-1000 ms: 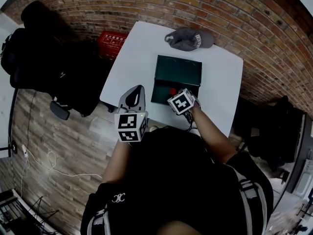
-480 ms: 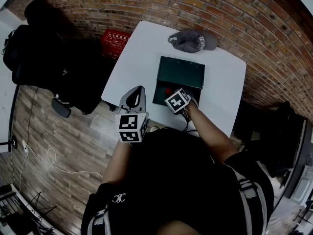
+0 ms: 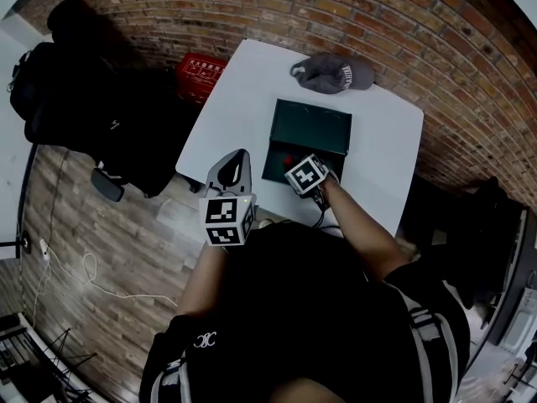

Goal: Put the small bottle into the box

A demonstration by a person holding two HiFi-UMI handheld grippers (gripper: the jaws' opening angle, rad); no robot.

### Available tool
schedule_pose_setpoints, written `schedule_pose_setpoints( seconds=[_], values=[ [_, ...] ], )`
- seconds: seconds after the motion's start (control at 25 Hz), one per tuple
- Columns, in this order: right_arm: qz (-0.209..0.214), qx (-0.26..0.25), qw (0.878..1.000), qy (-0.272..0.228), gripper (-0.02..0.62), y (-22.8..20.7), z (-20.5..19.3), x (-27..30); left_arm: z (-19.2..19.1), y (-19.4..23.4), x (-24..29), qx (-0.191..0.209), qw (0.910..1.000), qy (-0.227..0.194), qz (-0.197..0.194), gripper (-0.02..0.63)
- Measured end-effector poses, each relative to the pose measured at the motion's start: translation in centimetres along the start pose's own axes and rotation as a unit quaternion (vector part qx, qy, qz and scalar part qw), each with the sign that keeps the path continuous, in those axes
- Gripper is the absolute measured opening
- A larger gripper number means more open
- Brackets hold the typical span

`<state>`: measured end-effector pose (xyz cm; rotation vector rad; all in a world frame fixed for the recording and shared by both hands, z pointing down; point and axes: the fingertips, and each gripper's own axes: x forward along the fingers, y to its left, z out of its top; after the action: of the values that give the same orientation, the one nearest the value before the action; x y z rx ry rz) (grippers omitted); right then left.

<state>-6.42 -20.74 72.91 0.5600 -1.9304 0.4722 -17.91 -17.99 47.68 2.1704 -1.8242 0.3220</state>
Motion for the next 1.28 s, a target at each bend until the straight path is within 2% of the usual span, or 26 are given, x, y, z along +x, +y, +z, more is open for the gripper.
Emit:
schedule_pose_setpoints(
  seconds=[0.12,0.24,0.44,0.52,0.56,0.6,0.64,0.68,0.88,1.08,1.16,1.28],
  values=[
    [0.003,0.015,0.999,-0.034,0.238,0.2,0.0,-0.8,-0.1,-0.2,-0.2,-0.002,1.0000,0.002,-0.003,0.014],
    [-0.010,0.033,0.995,-0.095,0.238,-0.6,1.8,-2.6,-0.4,-0.3,-0.3,-0.006,1.0000,0.004,-0.007,0.014],
    [-0.013,0.058,0.976,-0.209,0.236,-1.1,4.8,-7.5,-0.6,-1.5,-0.3,-0.003,0.9998,0.005,-0.021,0.014],
    [-0.020,0.064,0.963,-0.261,0.230,-1.0,6.0,-10.2,-0.6,-1.9,-0.3,0.000,0.9996,0.004,-0.026,0.014],
    [-0.030,0.068,0.955,-0.286,0.196,-1.0,6.4,-11.6,-0.7,-2.0,-0.3,0.000,0.9996,0.004,-0.028,0.014],
    [-0.043,0.072,0.947,-0.311,0.115,-1.1,6.8,-13.1,-0.7,-2.1,-0.4,-0.001,0.9996,0.003,-0.029,0.014],
    [-0.058,0.077,0.937,-0.337,0.062,-1.3,7.2,-14.7,-0.8,-2.3,-0.4,-0.003,0.9995,0.003,-0.030,0.014],
    [-0.071,0.081,0.927,-0.360,0.049,-1.4,7.4,-16.2,-0.8,-2.4,-0.4,-0.005,0.9995,0.002,-0.032,0.014],
    [-0.137,0.093,0.882,-0.442,0.031,-2.0,8.0,-22.7,-1.0,-3.4,-0.5,-0.003,0.9988,0.002,-0.049,0.014],
    [-0.175,0.115,0.836,-0.507,0.029,-1.6,7.5,-27.6,-1.2,-3.4,-0.7,-0.002,0.9984,-0.001,-0.056,0.014],
    [-0.193,0.117,0.824,-0.520,0.029,-1.4,7.1,-28.7,-1.0,-3.1,-0.7,-0.009,0.9983,-0.006,-0.058,0.014],
    [-0.206,0.117,0.816,-0.528,0.029,-1.2,6.6,-29.4,-0.6,-2.9,-0.7,-0.014,0.9979,-0.011,-0.063,0.014]
  ],
)
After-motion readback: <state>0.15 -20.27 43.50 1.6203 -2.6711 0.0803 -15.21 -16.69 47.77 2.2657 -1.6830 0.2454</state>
